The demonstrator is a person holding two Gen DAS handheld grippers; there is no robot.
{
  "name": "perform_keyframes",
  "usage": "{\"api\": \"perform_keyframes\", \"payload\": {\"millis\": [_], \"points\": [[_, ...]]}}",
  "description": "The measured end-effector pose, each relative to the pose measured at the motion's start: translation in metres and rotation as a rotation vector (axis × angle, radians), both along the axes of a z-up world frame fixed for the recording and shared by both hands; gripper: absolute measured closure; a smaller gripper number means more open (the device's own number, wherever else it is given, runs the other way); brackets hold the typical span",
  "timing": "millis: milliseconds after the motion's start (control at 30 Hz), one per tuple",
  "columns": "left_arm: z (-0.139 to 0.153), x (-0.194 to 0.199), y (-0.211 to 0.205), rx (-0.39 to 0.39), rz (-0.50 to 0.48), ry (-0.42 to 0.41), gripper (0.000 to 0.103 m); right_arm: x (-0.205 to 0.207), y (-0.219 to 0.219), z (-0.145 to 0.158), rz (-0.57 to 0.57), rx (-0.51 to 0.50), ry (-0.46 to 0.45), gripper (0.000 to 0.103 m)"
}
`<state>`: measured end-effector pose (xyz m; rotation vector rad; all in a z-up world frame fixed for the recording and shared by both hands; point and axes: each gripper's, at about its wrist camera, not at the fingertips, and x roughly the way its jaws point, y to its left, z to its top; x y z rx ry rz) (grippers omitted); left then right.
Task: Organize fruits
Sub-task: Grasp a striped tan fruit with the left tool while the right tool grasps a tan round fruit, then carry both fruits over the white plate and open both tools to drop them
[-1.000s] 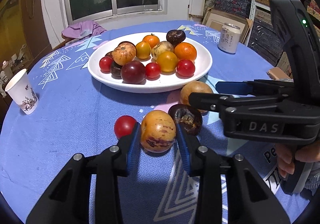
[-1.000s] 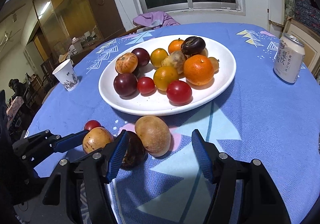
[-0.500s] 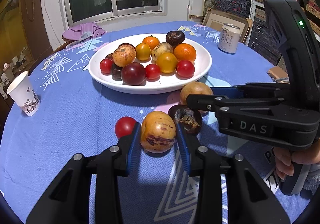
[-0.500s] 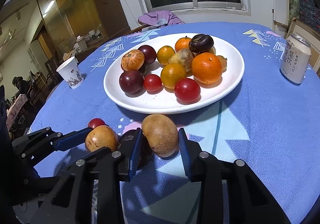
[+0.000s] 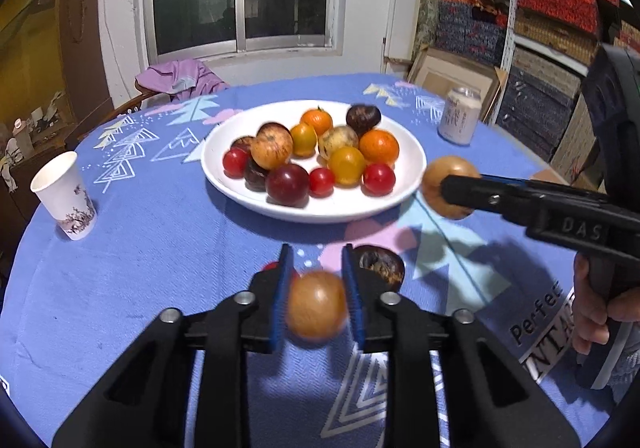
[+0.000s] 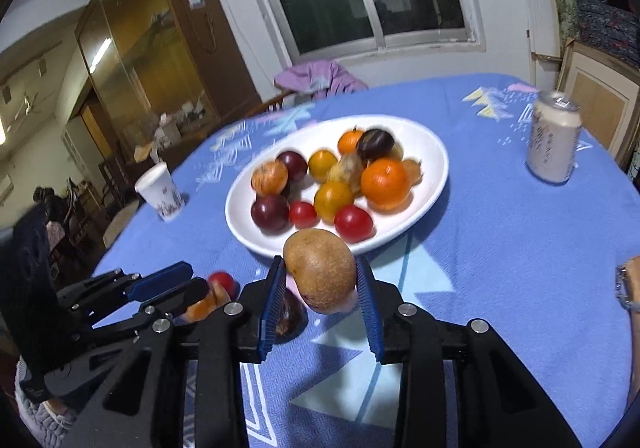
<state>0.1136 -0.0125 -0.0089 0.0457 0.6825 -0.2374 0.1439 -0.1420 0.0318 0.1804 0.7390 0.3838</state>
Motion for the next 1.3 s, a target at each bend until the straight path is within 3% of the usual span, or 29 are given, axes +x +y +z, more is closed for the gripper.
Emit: {"api": "perform_keyframes", "payload": {"millis": [167,267,367,433,500,633,700,733,833,933,1067,1300], "points": [[0.012,-0.001,0.018,-0.052,0.026,-0.012,0.08,-0.003,-0.02,0.013,-0.037,0.056,-0.024,0.066],[0.001,-0.003,0.013,-0.075,-0.043,0.07,0.08,0.003,-0.023,0.009,-0.037,0.064,0.002,0.067],[-0.009,-0.021,-0.001,-0.037,-0.11,0.092,0.076,0.005,-0.025,0.006,-0.036,0.073,0.021,0.067],[-0.01,-0.037,-0.009,-0.054,-0.168,0.086,0.062,0.005,-0.026,0.006,-0.036,0.08,0.022,0.067],[-0.01,-0.056,-0.023,-0.03,-0.234,0.055,0.047,0.005,-0.026,0.007,-0.037,0.086,0.021,0.067],[-0.027,-0.079,-0.056,0.098,-0.34,0.08,0.047,0.004,-0.027,0.007,-0.039,0.096,0.024,0.067],[-0.036,-0.084,-0.061,0.16,-0.319,0.079,0.05,0.004,-0.029,0.006,-0.041,0.105,0.028,0.067],[-0.036,-0.083,-0.058,0.151,-0.313,0.087,0.06,0.005,-0.03,0.007,-0.042,0.11,0.029,0.067],[-0.036,-0.078,-0.048,0.086,-0.302,0.122,0.06,0.004,-0.031,0.007,-0.045,0.116,0.027,0.067],[-0.037,-0.08,-0.049,0.105,-0.303,0.112,0.06,0.004,-0.031,0.008,-0.044,0.116,0.025,0.067],[-0.037,-0.078,-0.046,0.071,-0.295,0.123,0.06,0.003,-0.032,0.008,-0.047,0.117,0.023,0.067],[-0.014,-0.059,-0.024,0.018,-0.172,0.061,0.06,0.002,-0.034,0.014,-0.054,0.121,0.005,0.067]]}}
